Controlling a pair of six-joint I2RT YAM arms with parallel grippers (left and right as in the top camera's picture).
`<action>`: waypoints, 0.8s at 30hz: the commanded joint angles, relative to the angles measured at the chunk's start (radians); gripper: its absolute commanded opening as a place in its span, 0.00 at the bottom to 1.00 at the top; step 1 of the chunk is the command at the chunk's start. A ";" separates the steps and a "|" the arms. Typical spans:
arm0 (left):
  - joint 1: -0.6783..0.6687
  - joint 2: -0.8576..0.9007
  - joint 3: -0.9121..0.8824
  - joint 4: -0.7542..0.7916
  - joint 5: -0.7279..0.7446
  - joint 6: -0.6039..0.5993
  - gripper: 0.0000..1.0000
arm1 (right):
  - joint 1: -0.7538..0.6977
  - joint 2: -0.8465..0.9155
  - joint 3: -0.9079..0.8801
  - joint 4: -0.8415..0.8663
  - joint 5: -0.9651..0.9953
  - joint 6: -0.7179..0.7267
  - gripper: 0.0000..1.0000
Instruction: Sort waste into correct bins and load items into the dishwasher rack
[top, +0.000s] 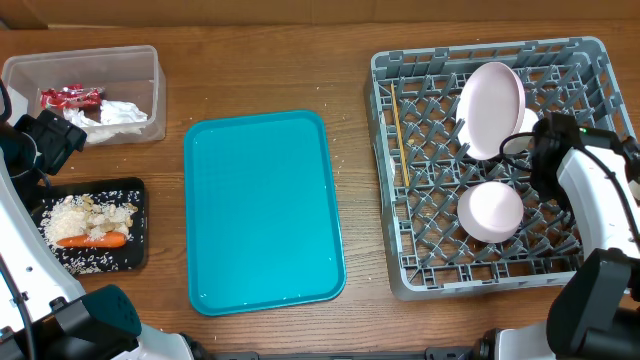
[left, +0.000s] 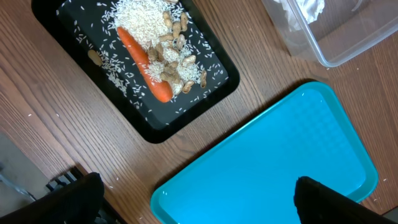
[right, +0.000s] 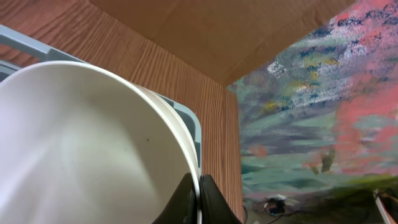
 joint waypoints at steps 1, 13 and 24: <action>-0.001 0.005 -0.003 -0.002 -0.007 -0.009 1.00 | 0.030 -0.003 -0.005 -0.002 0.028 -0.002 0.04; -0.001 0.005 -0.003 -0.002 -0.007 -0.009 1.00 | 0.111 -0.003 -0.004 -0.098 0.093 -0.001 0.04; -0.001 0.005 -0.003 -0.002 -0.007 -0.009 1.00 | 0.113 -0.003 -0.004 -0.124 0.084 -0.001 0.09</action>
